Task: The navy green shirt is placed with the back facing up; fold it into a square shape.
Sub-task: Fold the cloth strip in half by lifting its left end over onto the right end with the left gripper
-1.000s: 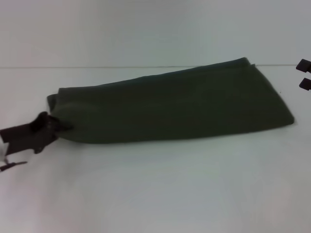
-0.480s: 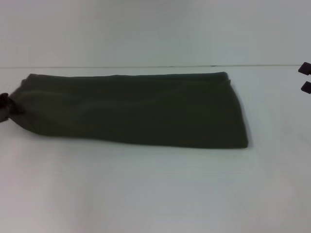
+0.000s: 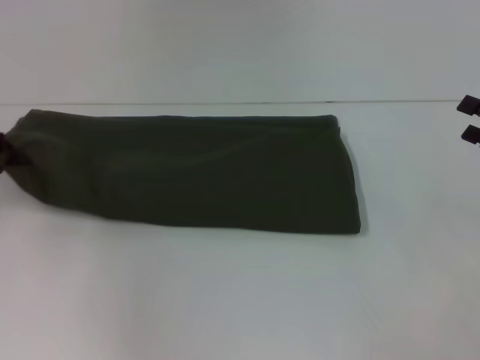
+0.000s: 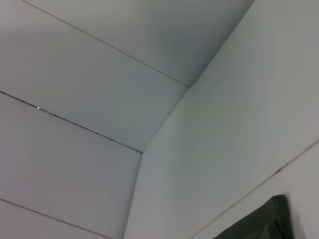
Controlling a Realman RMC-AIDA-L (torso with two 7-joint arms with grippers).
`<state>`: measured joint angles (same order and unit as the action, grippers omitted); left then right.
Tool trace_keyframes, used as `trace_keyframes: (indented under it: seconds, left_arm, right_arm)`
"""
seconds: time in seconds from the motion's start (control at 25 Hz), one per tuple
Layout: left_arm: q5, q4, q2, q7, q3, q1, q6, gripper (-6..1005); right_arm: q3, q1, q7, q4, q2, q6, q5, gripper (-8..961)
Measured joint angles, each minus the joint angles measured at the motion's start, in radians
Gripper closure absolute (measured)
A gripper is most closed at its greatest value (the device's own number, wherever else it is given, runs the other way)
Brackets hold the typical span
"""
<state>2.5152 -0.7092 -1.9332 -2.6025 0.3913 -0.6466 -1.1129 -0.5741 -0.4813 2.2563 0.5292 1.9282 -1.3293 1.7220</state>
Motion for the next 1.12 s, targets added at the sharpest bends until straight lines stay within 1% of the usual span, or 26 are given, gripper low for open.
trace_keyframes:
  seconds: [0.16, 0.24, 0.32, 0.4, 0.48, 0.52, 0.56, 0.64, 0.68, 0.76, 0.84, 1.0, 1.12]
  left_arm:
    - [-0.075, -0.072, -0.018, 0.008, 0.006, -0.02, -0.128, 974]
    - [-0.125, -0.112, -0.027, 0.007, 0.021, -0.04, -0.206, 974]
    - [-0.172, -0.139, -0.033, 0.002, 0.053, -0.072, -0.272, 974]
    - [-0.202, -0.147, -0.036, -0.001, 0.083, -0.101, -0.304, 975]
    - [-0.229, -0.15, -0.05, -0.006, 0.126, -0.138, -0.323, 975]
    - [-0.234, -0.15, -0.058, -0.007, 0.14, -0.151, -0.323, 975]
    - [-0.24, -0.15, -0.071, -0.008, 0.16, -0.17, -0.32, 975]
    - [-0.245, -0.151, -0.1, -0.006, 0.193, -0.2, -0.308, 974]
    - [-0.246, -0.151, -0.119, -0.004, 0.218, -0.219, -0.296, 974]
    - [-0.246, -0.15, -0.142, 0.0, 0.258, -0.241, -0.272, 974]
    - [-0.246, -0.142, -0.17, 0.001, 0.336, -0.264, -0.215, 974]
    - [-0.246, -0.107, -0.209, 0.006, 0.437, -0.293, -0.104, 973]
    - [-0.247, -0.055, -0.229, 0.015, 0.514, -0.315, -0.013, 973]
  right_arm:
    - [-0.002, -0.002, 0.0, 0.0, 0.0, -0.001, 0.001, 162]
    - [-0.003, -0.003, 0.0, 0.0, 0.0, -0.001, 0.001, 162]
    - [-0.004, -0.005, 0.0, 0.0, 0.0, 0.0, 0.001, 162]
    - [-0.004, -0.006, 0.0, 0.0, 0.0, 0.0, 0.002, 162]
    - [-0.005, -0.006, 0.0, 0.0, 0.001, 0.001, 0.002, 162]
    - [-0.005, -0.007, 0.0, -0.001, 0.001, 0.001, 0.002, 162]
    - [-0.005, -0.006, 0.0, -0.001, 0.002, 0.001, 0.002, 162]
    - [-0.006, -0.006, 0.0, -0.001, 0.003, 0.001, 0.002, 163]
    - [-0.006, -0.007, 0.0, -0.002, 0.004, 0.001, 0.002, 163]
    - [-0.006, -0.007, 0.0, -0.002, 0.005, 0.001, 0.002, 163]
    - [-0.006, -0.011, -0.001, -0.004, 0.005, 0.002, 0.002, 163]
    - [-0.006, -0.017, -0.004, -0.013, 0.004, 0.003, 0.002, 163]
    - [-0.008, -0.02, -0.006, -0.016, 0.003, 0.01, 0.003, 163]
